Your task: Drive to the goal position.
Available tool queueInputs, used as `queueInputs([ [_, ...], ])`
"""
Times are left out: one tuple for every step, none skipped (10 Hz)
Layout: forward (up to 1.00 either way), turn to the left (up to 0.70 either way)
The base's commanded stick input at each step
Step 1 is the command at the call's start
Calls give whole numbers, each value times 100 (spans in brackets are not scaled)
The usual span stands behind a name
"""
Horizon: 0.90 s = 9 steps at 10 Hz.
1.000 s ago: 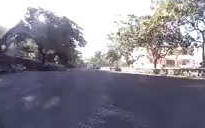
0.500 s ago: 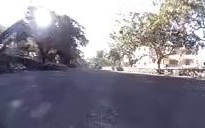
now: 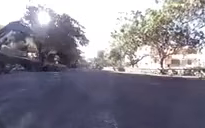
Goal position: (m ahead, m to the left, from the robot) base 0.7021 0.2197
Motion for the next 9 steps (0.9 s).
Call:
queueInputs([
  [70, 0],
  [69, 0],
  [55, 0],
  [40, 0],
  [26, 0],
  [12, 0],
  [0, 0],
  [0, 0],
  [0, 0],
])
